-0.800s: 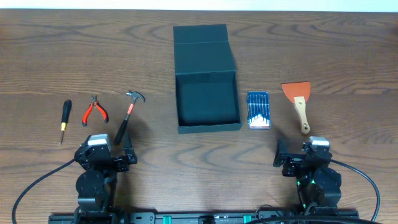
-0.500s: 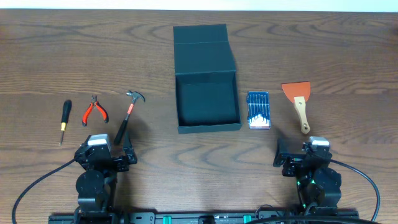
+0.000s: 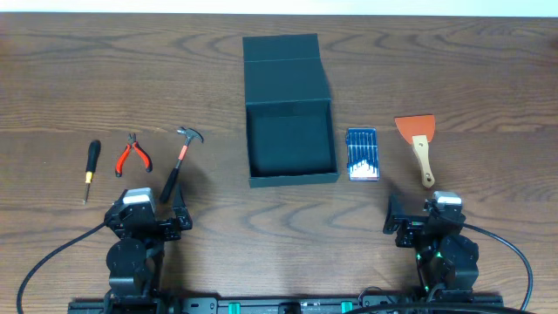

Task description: Pack container

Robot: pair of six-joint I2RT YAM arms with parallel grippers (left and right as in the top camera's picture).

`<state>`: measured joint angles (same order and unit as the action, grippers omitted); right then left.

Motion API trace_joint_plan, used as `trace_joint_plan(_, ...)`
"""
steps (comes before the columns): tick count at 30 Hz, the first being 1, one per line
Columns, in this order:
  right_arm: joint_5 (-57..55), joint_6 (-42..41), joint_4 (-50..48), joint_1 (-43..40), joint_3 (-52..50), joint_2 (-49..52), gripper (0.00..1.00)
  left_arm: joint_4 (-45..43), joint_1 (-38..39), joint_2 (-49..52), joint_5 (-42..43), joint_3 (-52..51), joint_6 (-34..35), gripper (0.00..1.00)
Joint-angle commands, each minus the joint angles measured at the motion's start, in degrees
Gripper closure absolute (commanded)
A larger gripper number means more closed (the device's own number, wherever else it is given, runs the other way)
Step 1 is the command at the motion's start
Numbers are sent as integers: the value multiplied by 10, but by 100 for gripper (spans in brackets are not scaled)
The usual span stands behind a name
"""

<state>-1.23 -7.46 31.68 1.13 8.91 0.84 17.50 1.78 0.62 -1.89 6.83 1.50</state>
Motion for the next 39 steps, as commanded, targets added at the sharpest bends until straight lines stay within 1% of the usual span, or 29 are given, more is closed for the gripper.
trace_joint_plan(1,-2,-8,0,-4,-5,-5,1,0,2,-4,-5,-15,-3,2)
trace_joint_plan(35,-3,-8,-7,-4,-5,-5,1,0,2,-4,-4,-15,-3,2)
trace_joint_plan(39,-15,-2,-9,-4,-5,-5,1,0,2,-4,-5,-15,-3,2)
